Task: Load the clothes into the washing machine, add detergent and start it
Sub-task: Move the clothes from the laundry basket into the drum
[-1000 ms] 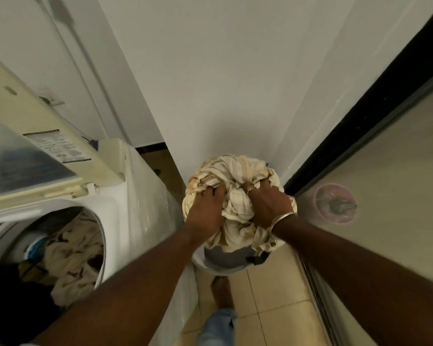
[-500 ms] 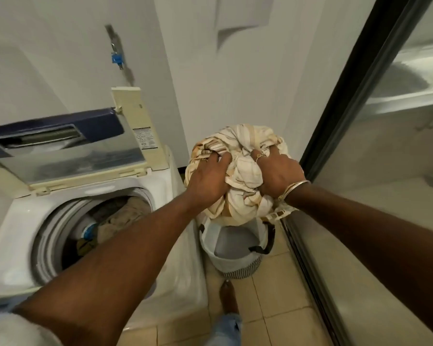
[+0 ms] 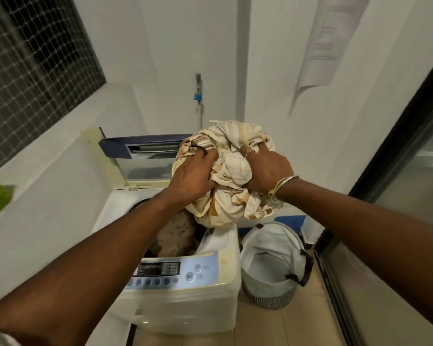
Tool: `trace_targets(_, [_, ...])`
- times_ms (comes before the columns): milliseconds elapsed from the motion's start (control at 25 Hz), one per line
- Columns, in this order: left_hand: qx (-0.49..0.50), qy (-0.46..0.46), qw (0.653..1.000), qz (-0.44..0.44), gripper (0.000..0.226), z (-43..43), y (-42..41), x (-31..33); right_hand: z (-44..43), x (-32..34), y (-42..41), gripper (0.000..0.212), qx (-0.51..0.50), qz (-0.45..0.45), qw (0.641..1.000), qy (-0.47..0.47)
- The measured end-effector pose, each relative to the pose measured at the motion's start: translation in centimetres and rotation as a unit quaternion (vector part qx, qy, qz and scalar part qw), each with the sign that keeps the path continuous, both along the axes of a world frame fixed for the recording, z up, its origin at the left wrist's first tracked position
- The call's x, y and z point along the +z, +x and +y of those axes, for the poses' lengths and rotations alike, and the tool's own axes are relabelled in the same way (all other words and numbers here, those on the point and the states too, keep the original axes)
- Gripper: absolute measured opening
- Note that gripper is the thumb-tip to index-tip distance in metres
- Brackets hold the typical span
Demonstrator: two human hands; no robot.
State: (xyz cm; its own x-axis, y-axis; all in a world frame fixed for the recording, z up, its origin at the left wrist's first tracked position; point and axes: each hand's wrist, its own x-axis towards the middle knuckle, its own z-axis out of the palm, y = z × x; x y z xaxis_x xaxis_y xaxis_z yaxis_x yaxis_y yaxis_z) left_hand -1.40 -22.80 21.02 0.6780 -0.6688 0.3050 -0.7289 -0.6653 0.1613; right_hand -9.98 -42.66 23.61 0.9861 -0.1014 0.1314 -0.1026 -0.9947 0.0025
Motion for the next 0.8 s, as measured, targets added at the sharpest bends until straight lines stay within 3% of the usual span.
trace_targets(200, [0.046, 0.005, 0.999, 0.027, 0.057, 10.0, 3.9, -1.4, 8.7, -1.6, 5.3, 0.088, 0.029, 0.013, 0.999, 0.007])
trace_targets(480, [0.088, -0.028, 0.986, 0.142, 0.068, 19.5, 11.1, -5.7, 17.5, -3.3, 12.5, 0.092, 0.02, 0.04, 0.999, 0.017])
trace_targets(640, [0.087, -0.035, 0.978, 0.186, 0.062, 21.2, 13.2, -8.9, 19.3, -4.9, 14.6, 0.085, -0.002, 0.086, 0.996, 0.027])
trace_targets(800, [0.085, -0.032, 0.976, 0.198, 0.035, 21.8, 14.8, -11.8, 19.0, -7.1, 16.4, 0.067, -0.045, 0.113, 0.988, 0.09])
